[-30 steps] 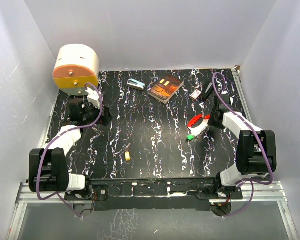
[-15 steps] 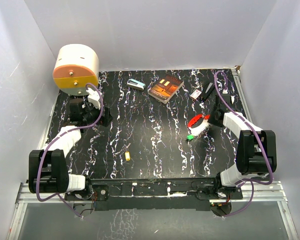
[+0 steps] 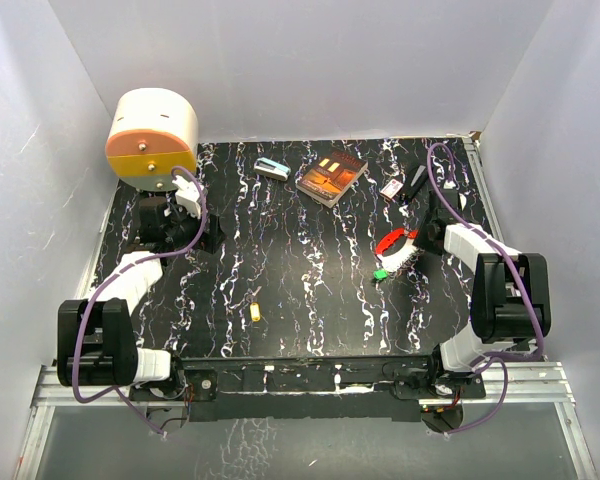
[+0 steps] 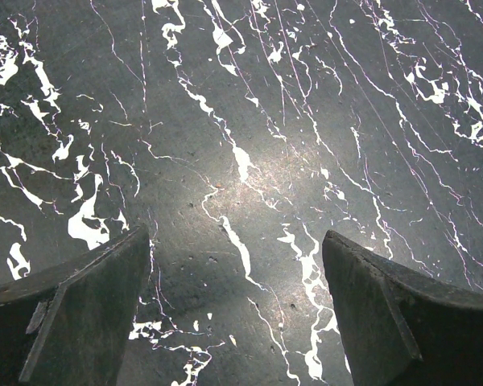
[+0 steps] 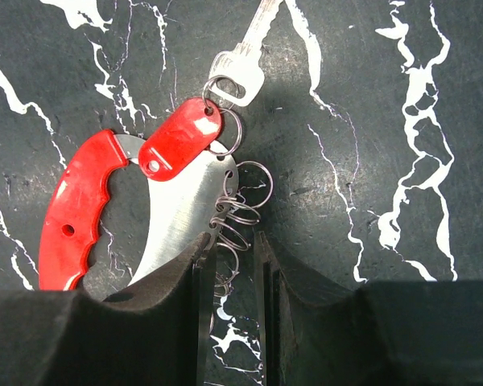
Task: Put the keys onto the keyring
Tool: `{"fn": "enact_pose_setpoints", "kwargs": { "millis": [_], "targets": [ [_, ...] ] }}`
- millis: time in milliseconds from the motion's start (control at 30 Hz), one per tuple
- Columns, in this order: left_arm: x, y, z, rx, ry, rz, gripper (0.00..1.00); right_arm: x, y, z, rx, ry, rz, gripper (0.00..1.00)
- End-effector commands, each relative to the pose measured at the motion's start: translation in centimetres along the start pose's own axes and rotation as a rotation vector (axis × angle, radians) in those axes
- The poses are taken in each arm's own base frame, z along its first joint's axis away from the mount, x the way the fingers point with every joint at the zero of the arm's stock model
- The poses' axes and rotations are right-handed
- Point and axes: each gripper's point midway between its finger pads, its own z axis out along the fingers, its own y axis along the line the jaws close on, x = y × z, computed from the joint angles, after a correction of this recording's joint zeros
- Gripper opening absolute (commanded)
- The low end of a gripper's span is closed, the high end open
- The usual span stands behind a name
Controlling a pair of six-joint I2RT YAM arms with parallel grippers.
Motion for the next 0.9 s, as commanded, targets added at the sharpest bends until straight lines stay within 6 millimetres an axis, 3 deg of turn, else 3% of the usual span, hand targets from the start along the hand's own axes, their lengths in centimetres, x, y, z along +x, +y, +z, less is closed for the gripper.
{"fn": "enact_pose_setpoints", "kwargs": {
  "millis": [0,467,600,733,867],
  "targets": [
    [-1.62,-0.12,-0.27,0.005,-0.038,0.031,0.85,-1.24,0.17,0.5,-0.001,-0.05,0.025,0.3],
    [-1.65,-0.27,-0.09,0.016,-0.037,0.023,0.86,-0.56,0.02,1.15,0.004,-0.029,0.027,0.29],
    [-1.6,-0.25,-0.11,0.017,-0.037,0.024,0.86,-0.38,0.07,1.24,0.002,-0.025,0.025,0.24],
    [-1.76,-0.34,-0.21,0.017,-0.039,0.025,0.86,-0.51,0.18,1.2,-0.004,-0.028,0.028,0.08],
    [-2.47,-0.56,-0.55,0.025,-0.043,0.029,0.85,-1.02,0.5,0.59,-0.026,-0.04,0.009,0.08]
  ]
}}
